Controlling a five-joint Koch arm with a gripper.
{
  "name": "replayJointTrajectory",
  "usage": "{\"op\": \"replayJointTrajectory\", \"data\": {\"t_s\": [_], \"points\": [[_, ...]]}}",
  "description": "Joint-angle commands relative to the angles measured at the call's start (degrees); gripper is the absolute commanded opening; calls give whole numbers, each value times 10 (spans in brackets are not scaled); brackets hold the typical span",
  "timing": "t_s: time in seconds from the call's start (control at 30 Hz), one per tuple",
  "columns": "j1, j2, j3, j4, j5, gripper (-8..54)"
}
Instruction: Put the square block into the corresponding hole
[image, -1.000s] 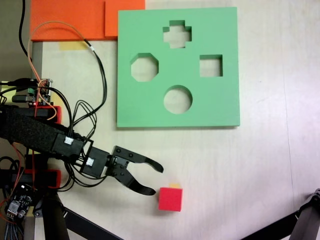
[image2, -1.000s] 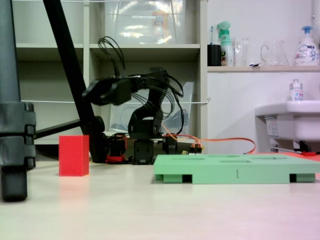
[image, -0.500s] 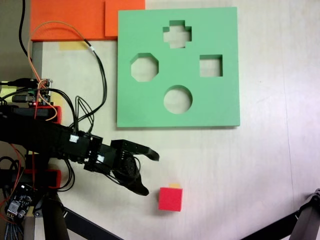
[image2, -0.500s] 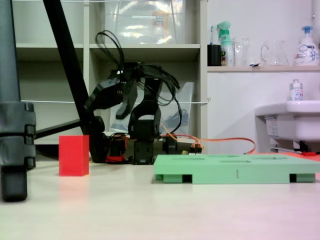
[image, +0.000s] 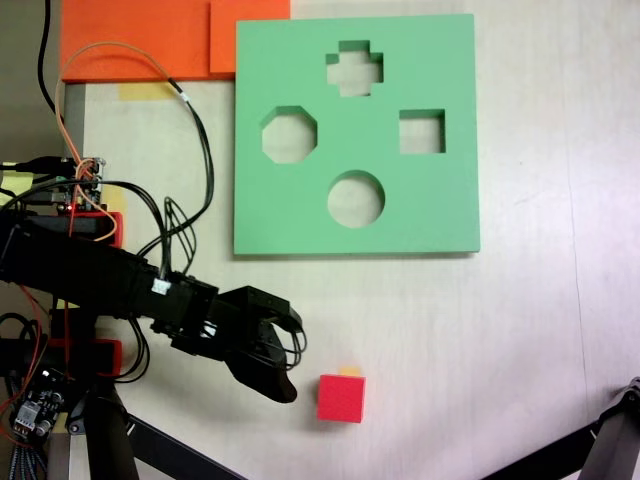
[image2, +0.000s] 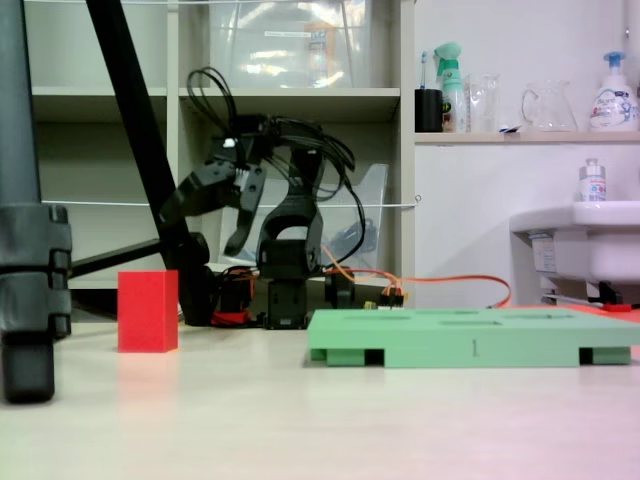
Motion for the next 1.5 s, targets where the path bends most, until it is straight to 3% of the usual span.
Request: {"op": "replayJointTrajectory", "data": {"t_s": [0.0, 0.5, 1.47], "points": [[11, -29, -54, 31, -18, 459], [64, -243, -215, 32, -22, 459], [76, -324, -178, -38, -5, 438]]}}
